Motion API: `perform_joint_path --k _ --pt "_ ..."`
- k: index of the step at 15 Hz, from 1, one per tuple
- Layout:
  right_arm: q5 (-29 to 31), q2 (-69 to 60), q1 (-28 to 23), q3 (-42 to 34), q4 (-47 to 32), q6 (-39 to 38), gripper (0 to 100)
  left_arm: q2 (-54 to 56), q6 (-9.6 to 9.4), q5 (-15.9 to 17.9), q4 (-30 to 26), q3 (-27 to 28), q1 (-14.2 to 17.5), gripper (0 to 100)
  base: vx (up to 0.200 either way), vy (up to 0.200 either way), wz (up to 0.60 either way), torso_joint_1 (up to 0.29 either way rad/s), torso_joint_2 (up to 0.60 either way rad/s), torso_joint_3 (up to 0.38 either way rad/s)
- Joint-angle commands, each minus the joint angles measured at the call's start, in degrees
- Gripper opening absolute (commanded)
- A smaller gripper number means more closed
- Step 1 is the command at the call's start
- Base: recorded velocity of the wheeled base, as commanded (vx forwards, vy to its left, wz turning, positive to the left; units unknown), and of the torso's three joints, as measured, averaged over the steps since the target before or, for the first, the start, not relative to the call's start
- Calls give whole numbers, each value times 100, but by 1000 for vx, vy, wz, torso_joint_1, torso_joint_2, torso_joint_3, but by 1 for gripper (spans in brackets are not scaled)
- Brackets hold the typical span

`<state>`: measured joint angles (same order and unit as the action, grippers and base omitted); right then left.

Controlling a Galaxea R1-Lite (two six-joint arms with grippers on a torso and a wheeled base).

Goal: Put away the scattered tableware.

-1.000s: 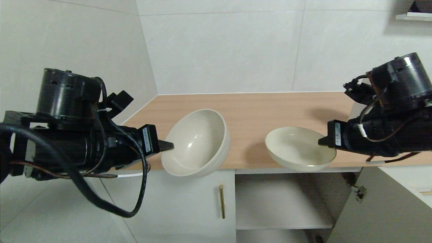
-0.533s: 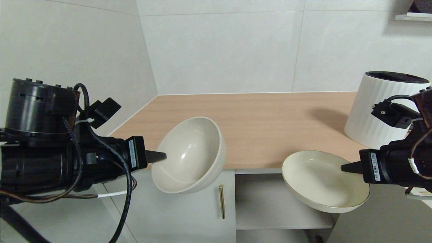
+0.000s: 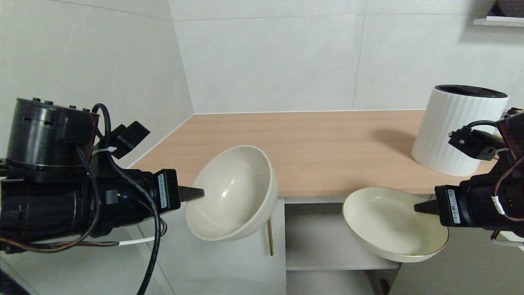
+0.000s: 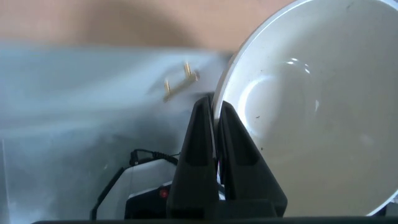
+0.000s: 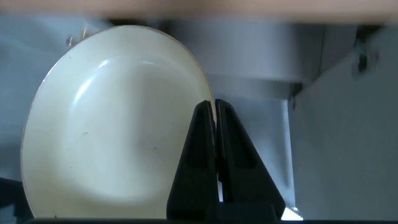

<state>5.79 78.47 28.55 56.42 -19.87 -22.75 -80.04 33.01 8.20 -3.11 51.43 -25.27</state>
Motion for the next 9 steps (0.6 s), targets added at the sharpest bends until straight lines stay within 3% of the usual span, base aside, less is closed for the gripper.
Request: perform_joint_path --k 1,9 --pt "1 81 1 1 10 -2 0 -46 3 -3 3 -2 5 0 -200 0 0 -12 -2 7" --pt "27 248 -7 -52 229 -10 0 -99 -5 6 12 -37 5 0 0 0 0 0 0 0"
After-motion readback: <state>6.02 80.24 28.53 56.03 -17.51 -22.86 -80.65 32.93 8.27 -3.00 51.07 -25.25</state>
